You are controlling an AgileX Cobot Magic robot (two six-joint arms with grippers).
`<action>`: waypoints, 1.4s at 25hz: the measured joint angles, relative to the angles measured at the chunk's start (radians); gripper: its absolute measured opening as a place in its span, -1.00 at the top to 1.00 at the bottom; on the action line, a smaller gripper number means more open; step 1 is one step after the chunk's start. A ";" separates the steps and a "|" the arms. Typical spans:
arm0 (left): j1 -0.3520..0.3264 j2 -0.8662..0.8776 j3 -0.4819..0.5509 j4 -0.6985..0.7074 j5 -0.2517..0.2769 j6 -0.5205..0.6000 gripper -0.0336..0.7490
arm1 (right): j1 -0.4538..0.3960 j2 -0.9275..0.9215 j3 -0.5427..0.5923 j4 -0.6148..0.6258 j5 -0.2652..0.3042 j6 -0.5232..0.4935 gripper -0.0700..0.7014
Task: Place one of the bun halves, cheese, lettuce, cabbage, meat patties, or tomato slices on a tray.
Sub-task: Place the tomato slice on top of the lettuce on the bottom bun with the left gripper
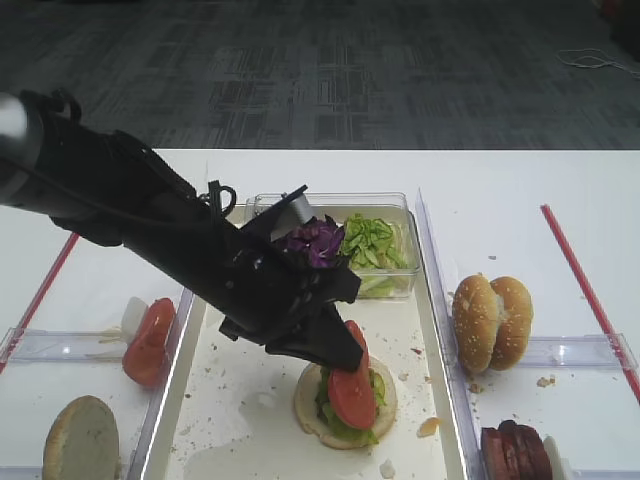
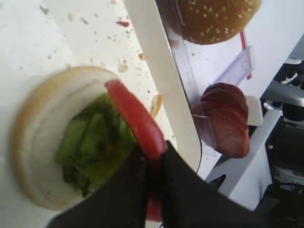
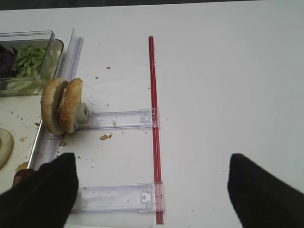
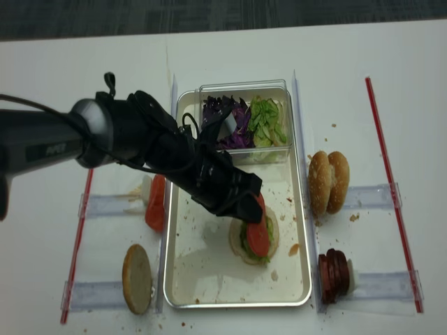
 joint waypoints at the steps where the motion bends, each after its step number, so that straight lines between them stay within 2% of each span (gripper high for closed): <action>1: 0.000 0.004 0.001 0.000 -0.003 0.000 0.78 | 0.000 0.000 0.000 0.000 0.000 0.000 -0.90; 6: 0.000 0.006 0.000 -0.003 -0.020 0.001 0.77 | 0.000 0.000 0.000 0.000 0.000 0.000 -0.90; 9: 0.000 0.006 0.000 -0.003 -0.022 0.001 0.66 | 0.000 0.000 0.000 0.000 0.000 0.000 -0.90; 13: 0.000 0.006 0.000 -0.005 -0.022 0.002 0.37 | 0.000 0.000 0.000 0.000 0.000 0.000 -0.90; 19: 0.000 0.006 0.000 0.002 -0.022 -0.006 -0.18 | 0.000 0.000 0.000 0.000 0.000 0.000 -0.90; 24: 0.000 0.006 0.000 0.010 -0.022 -0.010 -0.49 | 0.000 0.000 0.000 0.000 0.000 0.000 -0.90; 28: 0.000 0.006 0.000 0.010 -0.022 -0.010 -0.57 | 0.000 0.000 0.000 0.000 0.000 0.000 -0.90; 35: 0.012 0.006 0.000 0.010 -0.020 -0.011 -0.58 | 0.000 0.000 0.000 0.000 0.000 0.000 -0.90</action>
